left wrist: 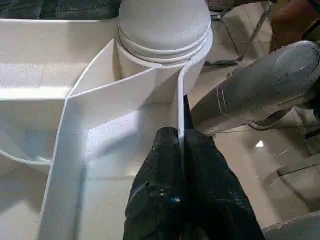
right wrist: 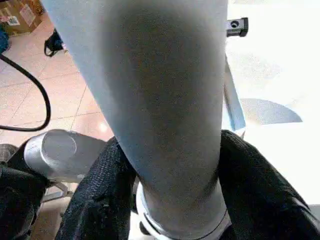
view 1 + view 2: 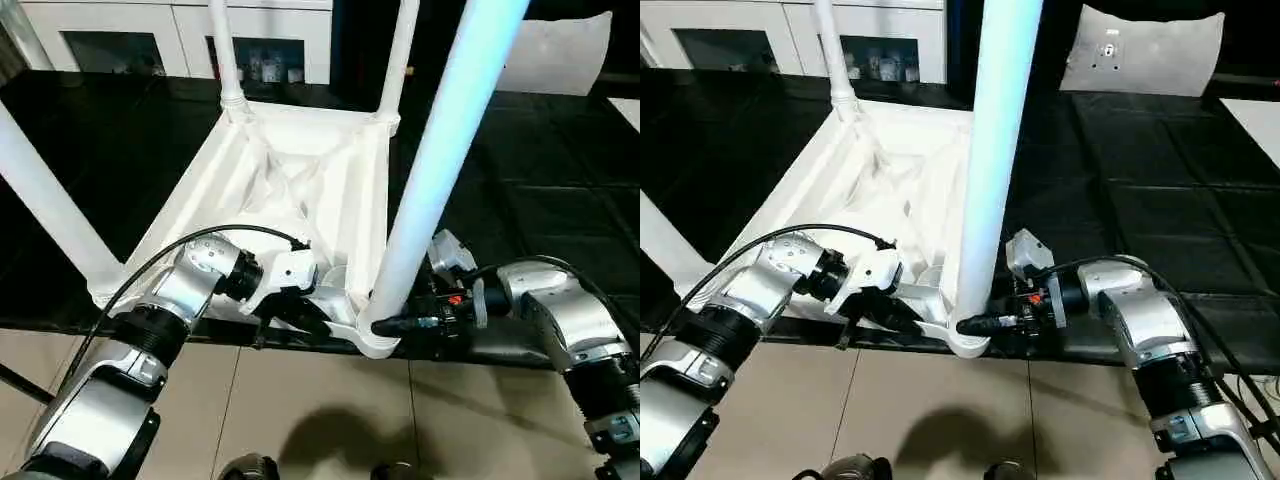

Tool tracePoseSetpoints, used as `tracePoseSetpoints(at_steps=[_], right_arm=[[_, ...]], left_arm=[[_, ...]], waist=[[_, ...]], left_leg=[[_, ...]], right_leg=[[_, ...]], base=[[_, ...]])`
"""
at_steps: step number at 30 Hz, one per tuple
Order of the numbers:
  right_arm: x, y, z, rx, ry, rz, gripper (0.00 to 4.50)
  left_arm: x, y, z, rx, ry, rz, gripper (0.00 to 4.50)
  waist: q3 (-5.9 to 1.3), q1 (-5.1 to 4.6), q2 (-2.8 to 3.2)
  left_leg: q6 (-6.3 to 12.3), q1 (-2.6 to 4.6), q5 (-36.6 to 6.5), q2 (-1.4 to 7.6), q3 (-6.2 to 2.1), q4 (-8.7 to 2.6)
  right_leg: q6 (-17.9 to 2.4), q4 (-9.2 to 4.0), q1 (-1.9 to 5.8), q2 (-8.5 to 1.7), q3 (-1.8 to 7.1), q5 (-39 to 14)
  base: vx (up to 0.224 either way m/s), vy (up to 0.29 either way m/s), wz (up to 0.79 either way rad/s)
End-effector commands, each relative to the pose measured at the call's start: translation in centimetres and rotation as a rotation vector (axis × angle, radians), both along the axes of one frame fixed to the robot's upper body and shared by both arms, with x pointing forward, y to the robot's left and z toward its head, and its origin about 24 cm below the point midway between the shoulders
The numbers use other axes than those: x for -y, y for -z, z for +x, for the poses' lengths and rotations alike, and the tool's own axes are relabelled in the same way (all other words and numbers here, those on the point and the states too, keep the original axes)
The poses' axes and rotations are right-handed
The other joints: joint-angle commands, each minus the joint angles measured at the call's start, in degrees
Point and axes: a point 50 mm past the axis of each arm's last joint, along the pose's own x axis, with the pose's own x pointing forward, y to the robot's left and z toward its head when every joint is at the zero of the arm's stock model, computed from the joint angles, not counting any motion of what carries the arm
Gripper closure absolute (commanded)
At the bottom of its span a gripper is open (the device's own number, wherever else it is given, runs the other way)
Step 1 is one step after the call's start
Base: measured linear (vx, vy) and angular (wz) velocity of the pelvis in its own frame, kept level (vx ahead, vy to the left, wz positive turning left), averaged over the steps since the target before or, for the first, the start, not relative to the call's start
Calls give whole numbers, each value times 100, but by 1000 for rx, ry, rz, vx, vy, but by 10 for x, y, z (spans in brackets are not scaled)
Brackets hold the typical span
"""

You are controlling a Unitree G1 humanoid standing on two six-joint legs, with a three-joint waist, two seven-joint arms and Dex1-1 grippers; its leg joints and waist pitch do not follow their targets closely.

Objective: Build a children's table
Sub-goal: Rotate leg to tighten

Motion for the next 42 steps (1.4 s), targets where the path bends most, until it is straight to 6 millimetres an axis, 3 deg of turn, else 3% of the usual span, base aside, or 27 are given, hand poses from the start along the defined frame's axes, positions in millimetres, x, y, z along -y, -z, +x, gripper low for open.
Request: tracePoseSetpoints(at_steps=[1, 4, 7, 8, 10, 11, 12, 13, 14, 19, 21, 22, 25, 28, 34, 35, 39, 42], right_arm=[[-8, -3, -4, -18, -52, 59, 245], [-17, -3, -1, -10, 69, 80, 246], [-28, -1, 8, 20, 263, 78, 246], [-32, -1, 11, 23, 317, 91, 246], [-44, -2, 17, 25, 448, 111, 247], [-49, -2, 19, 26, 510, 110, 248], [-49, -2, 19, 26, 510, 110, 248], [-56, -3, 25, 27, 615, 101, 249], [-56, -3, 25, 27, 615, 101, 249], [-76, -6, 42, -8, 925, 95, 249], [-80, -10, 43, 22, 933, 112, 249], [-81, -11, 43, 35, 933, 122, 194], [-73, -10, 42, 44, 929, 152, 174], [-63, -10, 39, 77, 896, 142, 149], [-38, -15, 31, 145, 701, 142, 97], [-32, -16, 29, 154, 654, 138, 94], [-18, -15, 21, 195, 493, 69, 53], [-11, -13, 13, 182, 354, 21, 49]], left_arm=[[8, -12, 5, 35, 16, -14, 450], [18, -20, 12, 19, -100, -72, 450], [29, -24, 16, 37, -188, -101, 450], [33, -25, 17, 42, -217, -112, 450], [45, -27, 21, 50, -295, -142, 450], [50, -28, 23, 52, -334, -154, 450], [50, -28, 23, 52, -334, -154, 450], [59, -30, 26, 56, -390, -172, 450], [59, -30, 26, 56, -390, -172, 450], [81, -35, 35, 112, -560, -206, 450], [85, -36, 35, 117, -582, -214, 450], [86, -36, 35, 119, -589, -217, 450], [80, -35, 35, 133, -575, -192, 450], [72, -32, 33, 142, -530, -173, 450], [52, -25, 26, 142, -395, -125, 450], [48, -25, 23, 143, -352, -122, 450], [37, -22, 16, 127, -226, -90, 450], [29, -20, 8, 93, -120, -70, 450]], waist=[[-428, -42, -63], [-414, -46, -65], [-407, -92, -65], [-391, -131, -31], [-392, -232, -65], [-387, -296, -28], [-383, -352, -50], [-405, -404, -70], [-406, -467, -64], [-454, -602, -35], [-478, -587, -28], [-486, -580, -24], [-511, -565, -16], [-507, -538, -29], [-477, -457, -27], [-464, -414, 10], [-463, -293, 13], [-447, -167, 33]], left_leg=[[461, 205, -1169, 337, -114, -405], [427, 205, -1187, 344, -110, -420], [255, 198, -1349, 311, -140, -440], [166, 197, -1498, 302, -155, -452], [70, 157, -1578, 285, -180, -469], [32, 164, -1628, 278, -186, -470], [14, 142, -1638, 270, -185, -475], [32, 145, -1640, 250, -185, -457], [81, 123, -1564, 245, -184, -445], [290, 108, -1137, 210, -162, -390], [400, 96, -896, 217, -166, -375], [509, 93, -710, 220, -161, -364], [798, 87, -384, 223, -155, -326], [963, 90, -312, 231, -144, -310], [809, 129, -798, 266, -139, -330], [781, 155, -869, 282, -129, -334], [644, 192, -996, 303, -135, -355], [491, 239, -1148, 324, -115, -383]], right_leg=[[-1539, -349, 259, -286, 183, -1123], [-1529, -355, 256, -288, 191, -1213], [-1411, -389, 248, -290, 181, -1621], [-1330, -418, 234, -295, 181, -1860], [-1224, -426, 259, -286, 172, -1991], [-1213, -434, 237, -281, 173, -1989], [-1196, -441, 238, -266, 172, -1990], [-1175, -453, 250, -267, 166, -1987], [-1206, -448, 248, -268, 174, -1873], [-1337, -443, 266, -238, 162, -1289], [-1414, -395, 301, -240, 159, -876], [-1490, -364, 312, -233, 156, -508], [-1670, -289, 341, -239, 155, 162], [-1755, -275, 339, -244, 151, 304], [-1698, -333, 336, -250, 158, -337], [-1687, -338, 301, -250, 173, -405], [-1640, -335, 287, -246, 168, -516], [-1635, -335, 265, -241, 173, -680]], base=[[0, 0, 0], [0, 0, 0], [0, 0, 0], [0, 0, 0], [0, 0, 0], [0, 0, 0], [0, 0, 0], [0, 0, 0], [0, 0, 0], [0, 0, 0], [0, 0, 0], [0, 0, 0], [0, 0, 0], [0, 0, 0], [0, 0, 0], [0, 0, 0], [0, 0, 0], [0, 0, 0]])
